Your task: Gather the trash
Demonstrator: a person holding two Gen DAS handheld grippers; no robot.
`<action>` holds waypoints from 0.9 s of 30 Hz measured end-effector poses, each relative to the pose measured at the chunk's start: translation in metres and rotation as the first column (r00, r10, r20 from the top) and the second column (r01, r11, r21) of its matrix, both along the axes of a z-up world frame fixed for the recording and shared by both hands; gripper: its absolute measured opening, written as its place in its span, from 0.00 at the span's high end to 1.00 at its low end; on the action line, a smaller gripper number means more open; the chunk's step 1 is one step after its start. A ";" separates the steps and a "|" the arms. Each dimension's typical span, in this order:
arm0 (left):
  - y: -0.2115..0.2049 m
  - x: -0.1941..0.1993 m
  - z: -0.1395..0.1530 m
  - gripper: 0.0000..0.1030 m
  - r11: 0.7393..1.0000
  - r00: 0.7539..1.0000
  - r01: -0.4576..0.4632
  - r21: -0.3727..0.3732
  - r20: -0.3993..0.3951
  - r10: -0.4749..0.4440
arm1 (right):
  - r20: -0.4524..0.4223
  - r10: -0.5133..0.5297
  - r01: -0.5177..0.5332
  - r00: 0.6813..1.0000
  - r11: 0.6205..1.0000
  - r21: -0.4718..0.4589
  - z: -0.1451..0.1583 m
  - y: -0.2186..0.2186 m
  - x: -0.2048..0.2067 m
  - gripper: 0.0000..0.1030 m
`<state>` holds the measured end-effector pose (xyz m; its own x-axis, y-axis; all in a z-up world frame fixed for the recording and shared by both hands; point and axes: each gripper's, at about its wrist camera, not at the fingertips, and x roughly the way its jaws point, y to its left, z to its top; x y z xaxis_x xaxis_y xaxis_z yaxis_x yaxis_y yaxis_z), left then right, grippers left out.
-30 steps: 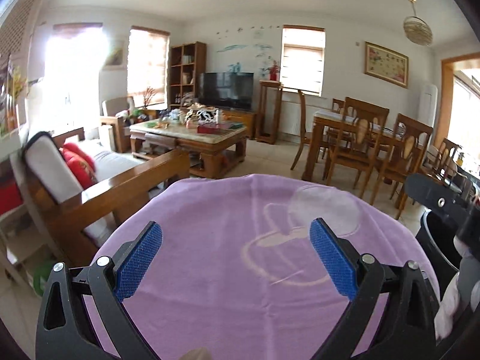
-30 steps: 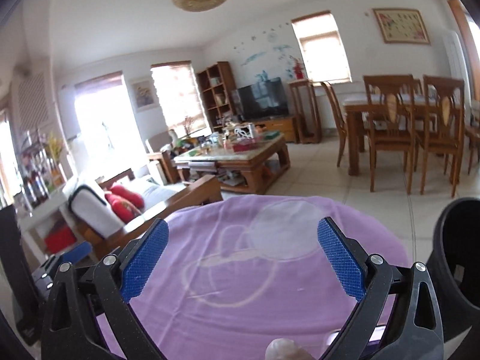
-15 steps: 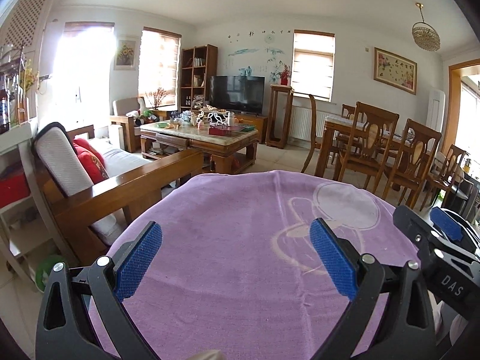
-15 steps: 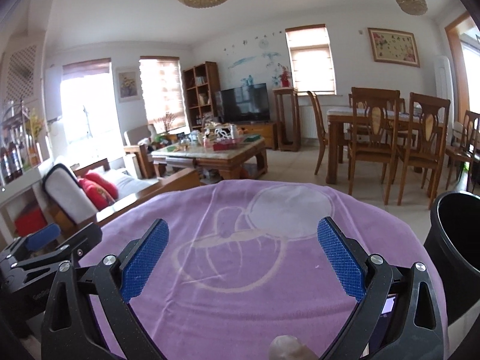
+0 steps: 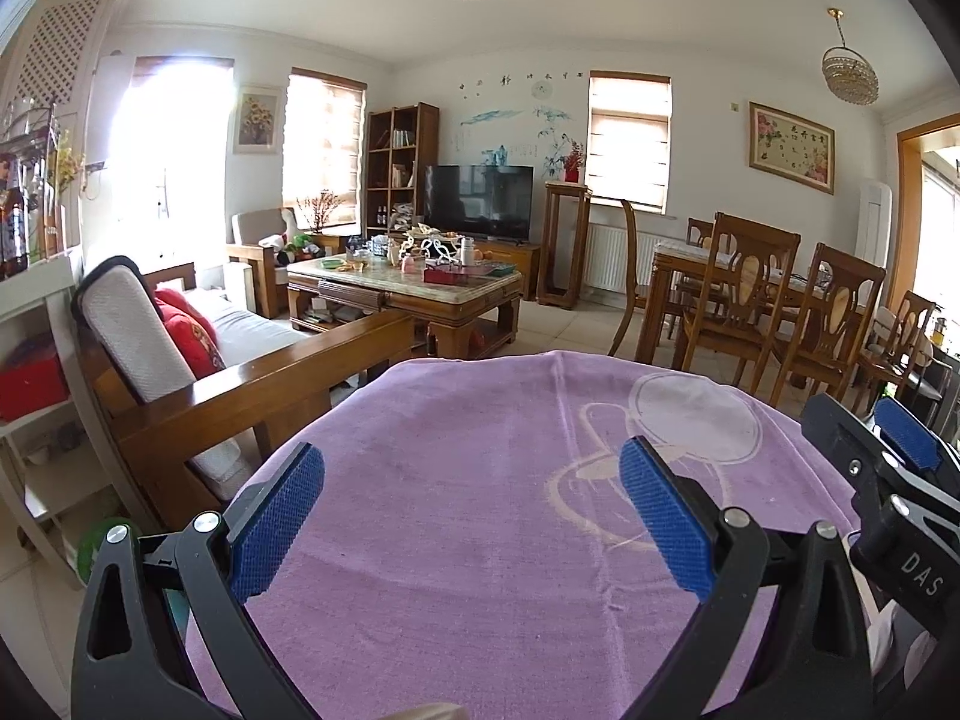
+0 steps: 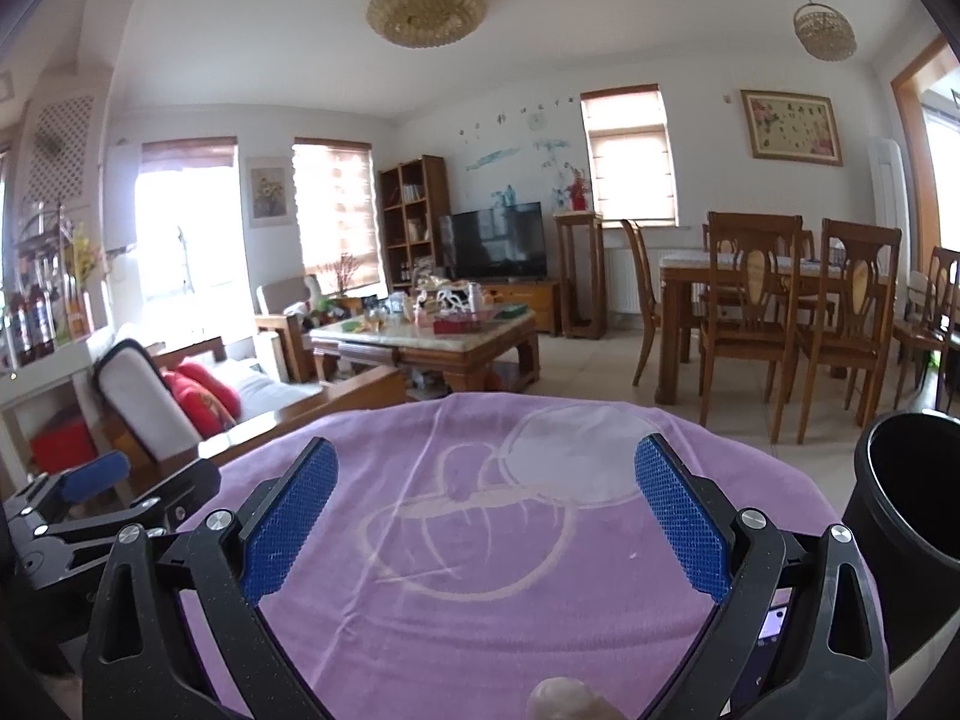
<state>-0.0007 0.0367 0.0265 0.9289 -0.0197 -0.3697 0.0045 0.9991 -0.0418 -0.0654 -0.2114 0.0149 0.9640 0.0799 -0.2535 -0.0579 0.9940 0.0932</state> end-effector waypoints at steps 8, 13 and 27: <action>-0.003 0.000 -0.003 0.05 1.000 1.000 0.012 0.015 -0.020 -0.011 | -0.003 -0.002 0.002 1.000 1.000 0.022 0.002 -0.003 -0.002 0.05; -0.005 -0.004 -0.001 0.05 0.999 1.000 0.013 0.029 -0.006 -0.013 | -0.001 -0.002 0.002 1.000 1.000 0.026 0.002 -0.004 -0.003 0.05; -0.005 -0.005 0.000 0.05 1.000 1.000 0.010 0.029 -0.002 -0.010 | -0.001 -0.004 0.004 1.000 1.000 0.026 0.001 -0.005 -0.003 0.05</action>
